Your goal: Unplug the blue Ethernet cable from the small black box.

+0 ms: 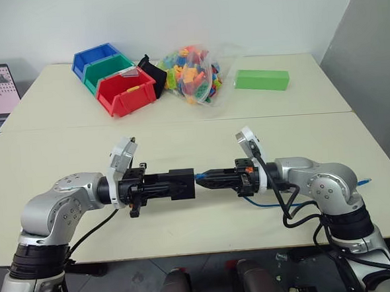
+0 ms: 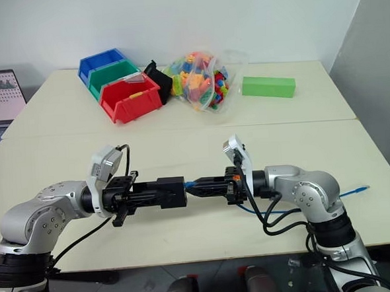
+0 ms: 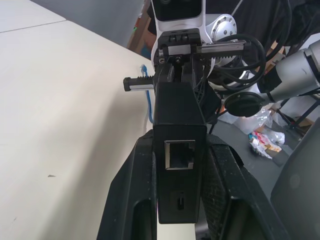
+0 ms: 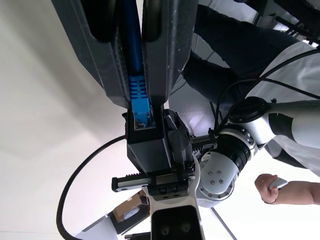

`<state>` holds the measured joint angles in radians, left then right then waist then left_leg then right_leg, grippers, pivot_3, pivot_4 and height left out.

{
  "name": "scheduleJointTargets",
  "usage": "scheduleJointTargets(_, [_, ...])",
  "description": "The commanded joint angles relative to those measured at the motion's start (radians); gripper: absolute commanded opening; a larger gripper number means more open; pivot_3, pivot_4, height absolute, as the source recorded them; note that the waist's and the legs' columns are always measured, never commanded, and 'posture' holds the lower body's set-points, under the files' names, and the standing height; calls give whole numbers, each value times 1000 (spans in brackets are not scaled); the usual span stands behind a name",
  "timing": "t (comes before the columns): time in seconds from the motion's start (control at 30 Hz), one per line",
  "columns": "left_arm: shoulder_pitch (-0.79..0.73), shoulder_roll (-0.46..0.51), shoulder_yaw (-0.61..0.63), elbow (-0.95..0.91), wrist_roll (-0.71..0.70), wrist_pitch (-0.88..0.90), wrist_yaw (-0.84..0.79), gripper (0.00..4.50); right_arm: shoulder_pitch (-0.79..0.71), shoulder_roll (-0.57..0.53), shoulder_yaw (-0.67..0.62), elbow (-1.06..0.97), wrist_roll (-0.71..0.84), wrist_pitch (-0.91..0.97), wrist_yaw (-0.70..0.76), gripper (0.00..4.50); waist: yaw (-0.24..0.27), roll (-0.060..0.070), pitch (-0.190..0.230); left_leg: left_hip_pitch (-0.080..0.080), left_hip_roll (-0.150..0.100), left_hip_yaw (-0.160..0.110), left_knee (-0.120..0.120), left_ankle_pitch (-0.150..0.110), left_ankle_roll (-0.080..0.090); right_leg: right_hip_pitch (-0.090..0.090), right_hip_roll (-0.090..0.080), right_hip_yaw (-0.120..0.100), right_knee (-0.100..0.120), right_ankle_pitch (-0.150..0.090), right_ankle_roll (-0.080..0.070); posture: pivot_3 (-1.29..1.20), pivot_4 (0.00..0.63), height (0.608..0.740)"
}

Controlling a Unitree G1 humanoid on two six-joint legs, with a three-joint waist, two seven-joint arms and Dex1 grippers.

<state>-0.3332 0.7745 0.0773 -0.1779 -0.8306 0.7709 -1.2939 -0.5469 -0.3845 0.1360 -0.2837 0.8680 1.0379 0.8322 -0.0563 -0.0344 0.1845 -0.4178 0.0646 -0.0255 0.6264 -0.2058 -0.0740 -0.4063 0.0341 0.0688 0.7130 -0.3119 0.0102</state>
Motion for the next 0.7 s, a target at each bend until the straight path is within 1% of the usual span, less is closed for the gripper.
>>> scheduleJointTargets(0.03, [-7, 16, 47, 18, -6, -3, 16, 784, 12, -56, -59, -34, 29, 8, 17, 20, 0, 0, 0, 0, 0, 0, 0, 0, 0, 0, 0, 0, 0, 0, 0, 0, 150, 740])
scheduleJointTargets(0.17, [-4, 13, 35, 10, -5, -5, 14, 784, 6, -42, -58, -50, 45, 3, -11, 20, -1, 0, 0, 0, 0, 0, 0, 0, 0, 0, 0, 0, 0, 0, 0, 0, 150, 740])
scheduleJointTargets(0.23, [-3, 8, 28, 0, -7, -3, 13, 784, 2, -19, -66, -61, 66, 12, -33, 20, -2, 0, 0, 0, 0, 0, 0, 0, 0, 0, 0, 0, 0, 0, 0, 0, 150, 740])
scheduleJointTargets(0.3, [1, 1, 20, -14, -12, 1, 14, 784, 1, 8, -72, -76, 83, 17, -59, 721, -2, 0, 0, 0, 0, 0, -1, 0, 0, 0, 1, 0, 0, 0, 0, 0, 150, 740])
scheduleJointTargets(0.33, [3, 0, 17, -17, -13, 2, 14, 784, 3, 22, -74, -83, 87, 13, -72, 846, -1, 0, 0, 0, 0, 0, -1, 0, 0, 0, 1, 0, 0, 0, 0, 0, 150, 740])
scheduleJointTargets(0.37, [4, 0, 16, -18, -13, 2, 12, 784, 5, 31, -75, -88, 89, 11, -85, 1144, -1, 0, 0, 0, 0, 0, -1, 0, 0, 0, 0, 0, 0, 0, 0, 0, 150, 740])
scheduleJointTargets(0.4, [4, 1, 15, -18, -12, 2, 10, 784, 6, 37, -77, -90, 90, 10, -95, 1144, -1, 0, 0, 0, 0, 0, -1, 0, 0, 0, 0, 0, 0, 0, 0, 0, 150, 740])
scheduleJointTargets(0.43, [4, 2, 16, -16, -11, 0, 10, 784, 8, 39, -78, -90, 90, 10, -101, 1447, -1, 0, 0, 0, 0, 0, -1, 0, 0, 0, 0, 0, 0, 0, 0, 0, 150, 740])
scheduleJointTargets(0.53, [4, 16, 31, 5, 0, -7, 9, 784, 15, 28, -77, -84, 73, 2, -104, 2074, -1, 0, 0, 0, 0, 0, -1, 0, 0, 0, 0, 0, 0, 0, 0, 0, 150, 740])
scheduleJointTargets(0.6, [11, 28, 50, 34, 17, -20, 16, 784, 21, 17, -67, -75, 37, -24, -105, 2561, -1, 0, 0, 0, 0, 0, -1, 0, 0, 0, 0, 0, 0, 0, 0, 0, 150, 740])
scheduleJointTargets(0.63, [11, 25, 64, 54, 21, -24, 32, 784, 26, 6, -47, -67, -11, -60, -104, 2678, -1, 0, 0, 0, 0, 0, -1, 0, 0, 0, 0, 0, 0, 0, 0, 0, 150, 740])
scheduleJointTargets(0.7, [10, 19, 86, 87, 33, -38, 60, 784, 34, -11, -1, -45, -110, -135, -111, 3174, -1, 0, 0, 0, 0, 0, -1, 0, 0, 0, 0, 0, 0, 0, 0, 0, 150, 740])
